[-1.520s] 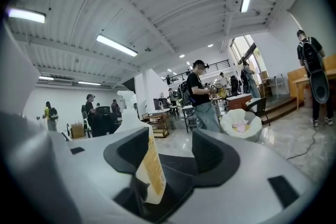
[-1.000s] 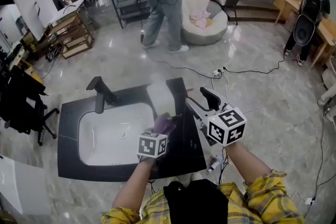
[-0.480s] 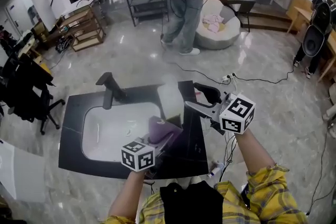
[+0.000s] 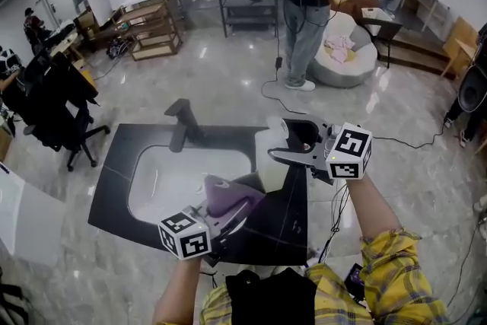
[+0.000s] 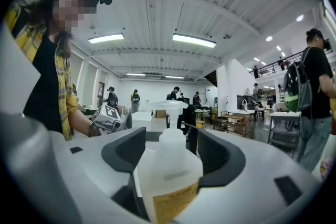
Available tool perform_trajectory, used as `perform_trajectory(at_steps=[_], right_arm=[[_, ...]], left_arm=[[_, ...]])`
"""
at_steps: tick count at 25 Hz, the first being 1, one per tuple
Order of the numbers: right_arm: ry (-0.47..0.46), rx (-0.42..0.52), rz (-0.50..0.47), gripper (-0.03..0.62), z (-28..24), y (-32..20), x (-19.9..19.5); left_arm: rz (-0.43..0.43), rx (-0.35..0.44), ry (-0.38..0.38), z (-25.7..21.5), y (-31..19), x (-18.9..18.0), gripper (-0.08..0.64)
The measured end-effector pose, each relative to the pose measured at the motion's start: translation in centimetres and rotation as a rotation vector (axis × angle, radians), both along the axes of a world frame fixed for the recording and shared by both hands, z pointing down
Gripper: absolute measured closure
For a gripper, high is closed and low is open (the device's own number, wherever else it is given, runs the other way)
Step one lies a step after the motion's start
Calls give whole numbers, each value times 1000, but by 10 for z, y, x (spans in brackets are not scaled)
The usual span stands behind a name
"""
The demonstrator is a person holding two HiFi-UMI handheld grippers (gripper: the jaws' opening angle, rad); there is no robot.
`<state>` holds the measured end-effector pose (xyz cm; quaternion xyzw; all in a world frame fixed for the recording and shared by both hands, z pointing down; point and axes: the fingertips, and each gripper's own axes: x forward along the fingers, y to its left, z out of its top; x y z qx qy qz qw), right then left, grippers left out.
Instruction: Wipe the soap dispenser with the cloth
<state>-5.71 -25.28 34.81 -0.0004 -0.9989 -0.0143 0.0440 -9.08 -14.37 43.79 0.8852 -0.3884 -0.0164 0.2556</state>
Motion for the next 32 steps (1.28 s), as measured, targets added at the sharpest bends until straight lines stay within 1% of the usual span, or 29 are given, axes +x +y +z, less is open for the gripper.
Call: perform_trajectory(at_steps=[7,10,13,18,20,23,26,28,32], right_arm=[[77,13,-125,307,4,-10,-24],[122,32,-180,307,10,-10,-30],[161,32,-246,307,15,-6,-36],[152,-24,-308,307,20,-6,-41],[153,-30,-325,307,19,-7,-41],[164,-17,-346,307,19,-6,-42],[182,0,-342,307,20,-5,-42],[191,12,-325,312,20,-3,-41],[184,47,-262,350,18,-2,-42]], left_arm=[[-58,3,24,1,2,-18,503],[-72,4,27,0,-1,-24,503],[-81,10,46,-4,-5,-28,503],[-82,7,67,-4,-12,-31,503],[-85,4,75,-4,-15,-31,503],[-79,5,80,-4,-19,-29,503],[-74,4,80,-2,-20,-27,503],[-76,-3,78,0,-22,-27,503],[-68,-1,86,0,-26,-27,503]])
